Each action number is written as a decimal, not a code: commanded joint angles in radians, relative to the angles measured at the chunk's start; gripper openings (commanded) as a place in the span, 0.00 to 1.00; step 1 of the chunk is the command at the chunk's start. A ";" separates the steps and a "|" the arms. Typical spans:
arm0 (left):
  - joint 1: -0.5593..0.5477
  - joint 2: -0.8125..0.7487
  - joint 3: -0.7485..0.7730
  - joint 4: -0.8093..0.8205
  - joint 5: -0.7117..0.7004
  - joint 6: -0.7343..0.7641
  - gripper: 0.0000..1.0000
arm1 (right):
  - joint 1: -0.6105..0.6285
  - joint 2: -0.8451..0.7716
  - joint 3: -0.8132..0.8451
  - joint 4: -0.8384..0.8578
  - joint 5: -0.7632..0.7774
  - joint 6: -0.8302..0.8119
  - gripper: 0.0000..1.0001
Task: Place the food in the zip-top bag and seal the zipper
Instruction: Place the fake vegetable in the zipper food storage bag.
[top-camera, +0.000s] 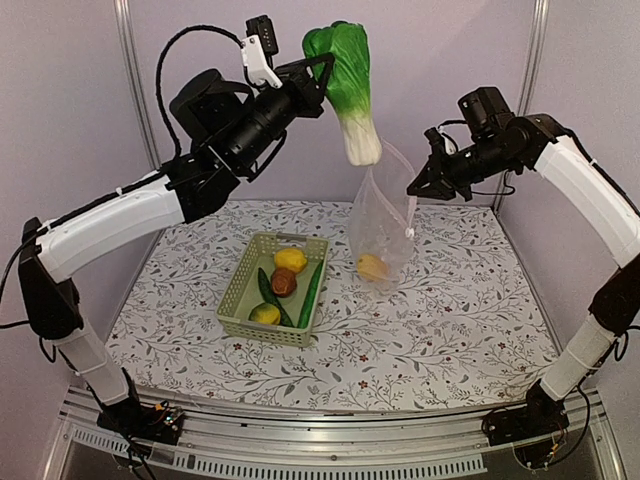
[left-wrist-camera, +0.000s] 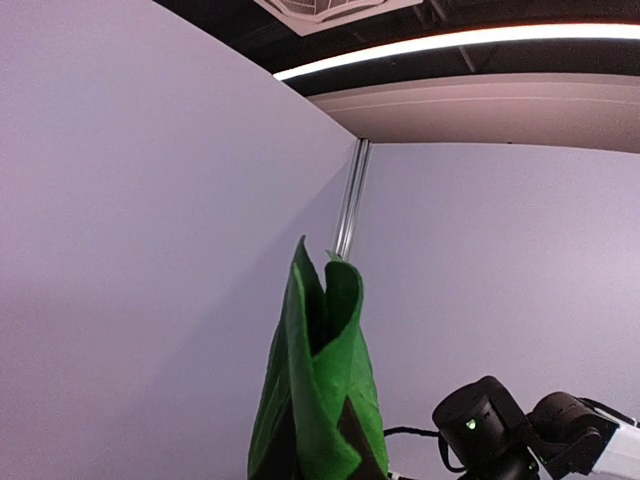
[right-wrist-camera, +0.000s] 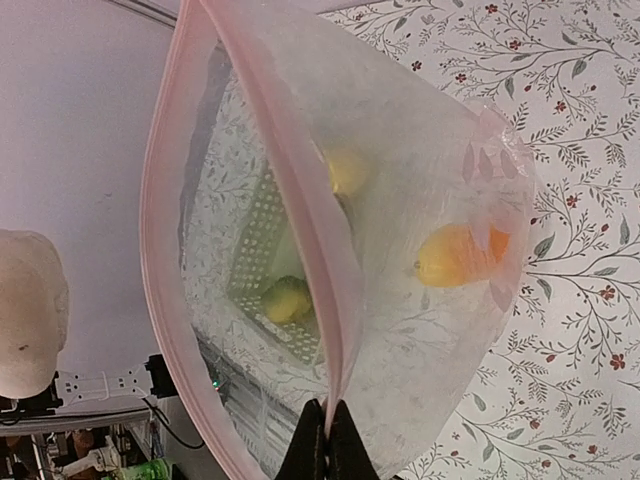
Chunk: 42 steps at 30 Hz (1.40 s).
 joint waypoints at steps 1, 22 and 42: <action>-0.039 0.083 0.079 0.106 -0.014 0.050 0.00 | 0.017 0.008 -0.009 0.017 -0.037 0.024 0.00; -0.119 0.192 0.066 0.094 -0.176 0.175 0.00 | 0.017 -0.015 -0.019 0.054 -0.033 0.062 0.00; -0.146 0.214 -0.071 0.297 -0.337 0.310 0.74 | 0.009 0.019 0.018 0.070 -0.107 0.095 0.00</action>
